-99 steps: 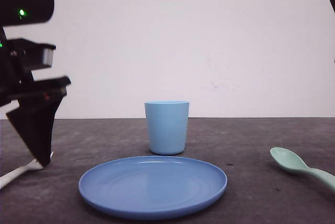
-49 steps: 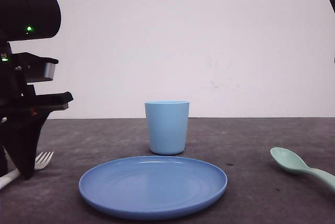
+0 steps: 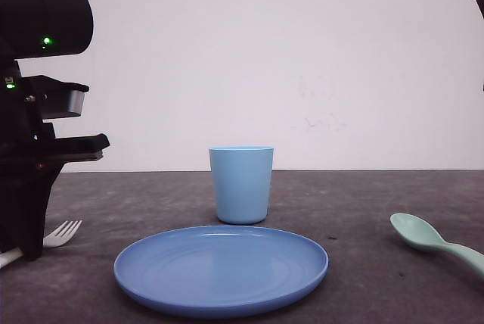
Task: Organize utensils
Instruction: 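Lower the left gripper onto the white fork and close it, then lift the white fork with the left gripper toward the blue cup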
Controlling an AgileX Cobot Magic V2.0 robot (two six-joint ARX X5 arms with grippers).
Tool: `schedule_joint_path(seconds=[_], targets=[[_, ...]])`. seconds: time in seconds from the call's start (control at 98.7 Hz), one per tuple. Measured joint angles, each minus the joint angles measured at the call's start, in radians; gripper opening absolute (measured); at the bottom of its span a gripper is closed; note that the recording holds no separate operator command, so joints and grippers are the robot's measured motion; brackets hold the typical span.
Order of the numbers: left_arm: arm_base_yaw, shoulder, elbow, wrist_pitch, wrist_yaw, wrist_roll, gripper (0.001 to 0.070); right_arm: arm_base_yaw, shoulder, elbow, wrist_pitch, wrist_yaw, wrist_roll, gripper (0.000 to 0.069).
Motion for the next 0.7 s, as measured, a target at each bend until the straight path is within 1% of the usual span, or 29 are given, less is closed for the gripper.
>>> schedule_joint_path(seconds=[0.182,0.375,0.547,0.699], targets=[[-0.002,-0.011,0.008,-0.005,-0.006,0.0,0.0042,0.0,0.0,0.0,0.0,0.0,0.0,0.0666],[-0.01,-0.094,0.048,0.019,-0.008,0.002,0.0042,0.0,0.0,0.0,0.0,0.0,0.0,0.0666],[-0.021,-0.173,0.056,0.139,-0.009,0.002,0.0042,0.0,0.0,0.0,0.0,0.0,0.0,0.0666],[-0.053,-0.224,0.058,0.332,0.003,0.002,0.0041,0.0,0.0,0.0,0.001,0.0,0.0,0.0666]])
